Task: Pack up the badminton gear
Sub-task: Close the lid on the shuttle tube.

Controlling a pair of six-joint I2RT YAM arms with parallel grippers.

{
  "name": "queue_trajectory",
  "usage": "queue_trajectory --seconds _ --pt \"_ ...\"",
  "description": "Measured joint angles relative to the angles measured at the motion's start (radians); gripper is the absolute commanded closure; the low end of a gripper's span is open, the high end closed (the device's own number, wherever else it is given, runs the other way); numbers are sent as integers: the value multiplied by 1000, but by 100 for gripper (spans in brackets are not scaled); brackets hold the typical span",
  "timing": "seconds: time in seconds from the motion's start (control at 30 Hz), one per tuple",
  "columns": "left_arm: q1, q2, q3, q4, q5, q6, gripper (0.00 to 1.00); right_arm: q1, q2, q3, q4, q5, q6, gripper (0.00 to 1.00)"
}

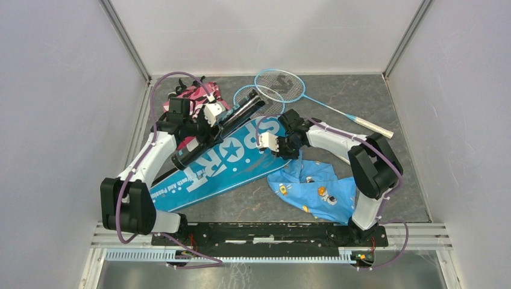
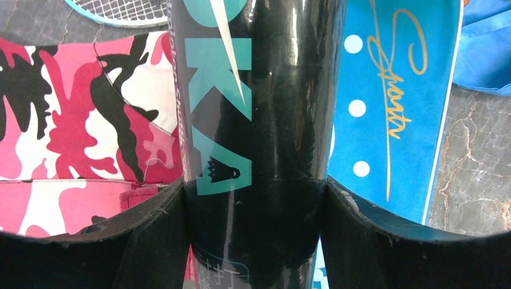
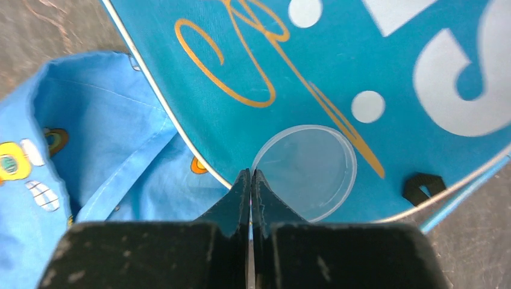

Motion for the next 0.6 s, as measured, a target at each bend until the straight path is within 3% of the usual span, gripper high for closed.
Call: queue_trajectory --seconds 0.4,0.6 --pt "0 -14 -58 14 180 116 98 -294 -283 56 -22 -470 71 100" --pt "0 -14 -69 5 311 200 98 -356 -386 57 19 -676 138 100"
